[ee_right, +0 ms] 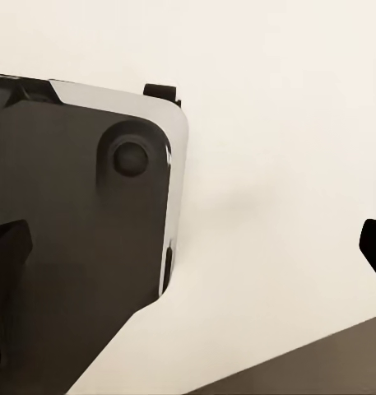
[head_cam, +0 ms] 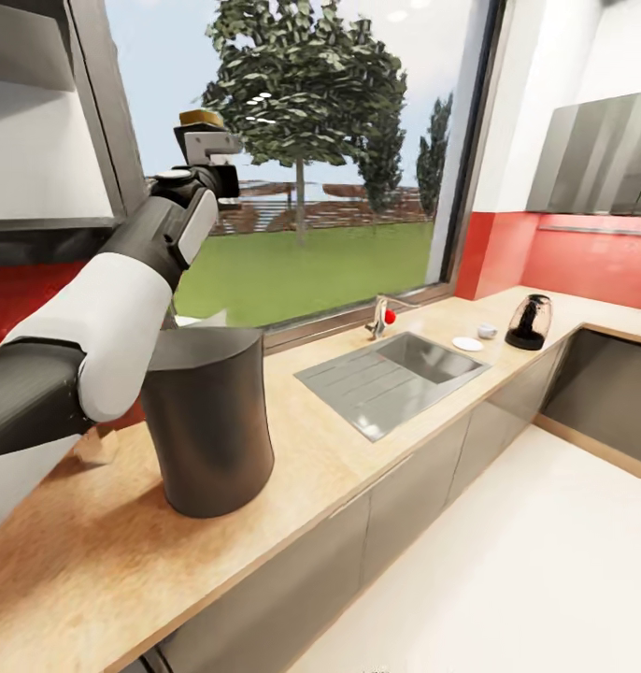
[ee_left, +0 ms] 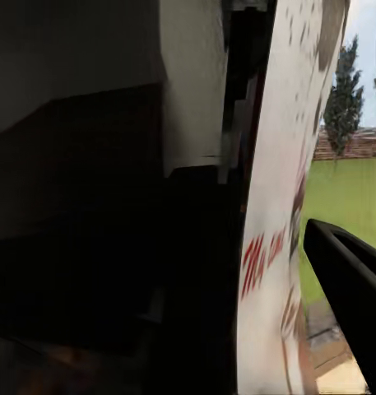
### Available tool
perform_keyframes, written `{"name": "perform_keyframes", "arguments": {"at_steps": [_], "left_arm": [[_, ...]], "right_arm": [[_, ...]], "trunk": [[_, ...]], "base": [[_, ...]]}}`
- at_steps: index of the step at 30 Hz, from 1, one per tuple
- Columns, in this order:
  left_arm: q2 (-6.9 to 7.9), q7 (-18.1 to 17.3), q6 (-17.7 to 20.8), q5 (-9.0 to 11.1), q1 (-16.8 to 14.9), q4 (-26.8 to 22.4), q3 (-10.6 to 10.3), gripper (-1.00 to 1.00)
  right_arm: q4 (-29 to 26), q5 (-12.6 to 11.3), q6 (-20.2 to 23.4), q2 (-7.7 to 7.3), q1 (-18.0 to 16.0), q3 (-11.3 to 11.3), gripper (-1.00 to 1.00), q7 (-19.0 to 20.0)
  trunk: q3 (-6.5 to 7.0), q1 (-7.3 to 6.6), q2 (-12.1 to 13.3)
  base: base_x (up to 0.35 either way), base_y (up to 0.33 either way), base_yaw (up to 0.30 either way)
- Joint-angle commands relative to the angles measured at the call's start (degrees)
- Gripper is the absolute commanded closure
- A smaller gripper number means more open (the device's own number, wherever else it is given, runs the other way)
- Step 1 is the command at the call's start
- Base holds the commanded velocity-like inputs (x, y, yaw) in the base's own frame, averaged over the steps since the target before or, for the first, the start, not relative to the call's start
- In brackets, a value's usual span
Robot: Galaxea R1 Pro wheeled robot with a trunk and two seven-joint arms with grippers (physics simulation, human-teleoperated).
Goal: Set up a coffee station on the kitchen countertop: keep the coffee maker on the countertop, move the bottle of coffee from the kitchen shelf to the counter next to the coffee maker, place a paper coffee filter on top of the coffee maker, put the saucer next to the coffee maker with the coffee cup on the saucer, and place the electric kettle next to the coffee maker.
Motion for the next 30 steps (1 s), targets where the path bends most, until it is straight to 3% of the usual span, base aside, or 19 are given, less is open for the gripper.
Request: {"name": "perform_keyframes", "arguments": {"at_steps": [1, 8, 11, 15, 23, 30], "left_arm": [[-0.28, 0.3, 0.3, 0.1, 0.0, -0.1, -0.4, 1.0], [-1.59, -0.3, 0.0, 0.3, 0.8, -0.1, -0.4, 1.0], [-1.64, -2.6, -0.3, 0.2, 2.4, -0.1, -0.5, 1.0], [-1.48, -10.4, -0.5, 0.1, 6.3, -2.6, -0.5, 1.0], [-1.28, -21.4, -0.6, 0.0, 15.9, -11.5, -0.7, 1.0], [-1.06, -31.2, -0.2, 0.0, 19.2, -18.0, -0.9, 1.0]], "right_arm": [[-0.1, 0.5, 0.3, 0.01, 0.0, -0.5, -1.0, 0.3], [-0.1, 0.4, 0.2, 0.06, 0.0, -0.5, -1.0, 0.3], [-0.1, 0.4, 0.2, 0.14, 0.0, -0.4, -1.0, 0.3], [-0.1, 0.4, 0.2, 0.25, 0.0, -0.4, -1.0, 0.3], [-0.1, 0.3, 0.1, 0.4, 0.0, -0.5, -1.0, 0.3], [-0.1, 0.3, 0.1, 0.72, 0.0, -0.5, -1.0, 0.3]], "trunk": [[-0.13, 0.04, -0.1], [-0.13, 0.04, -0.1], [-0.13, 0.04, -0.1], [-0.13, 0.04, -0.1], [-0.13, 0.04, -0.1], [-0.13, 0.04, -0.1]], "base": [[0.0, 0.0, -0.293], [0.0, 0.0, -0.293], [0.0, 0.0, -0.294], [0.0, 0.0, -0.294], [0.0, 0.0, -0.294], [0.0, 0.0, -0.134]]}}
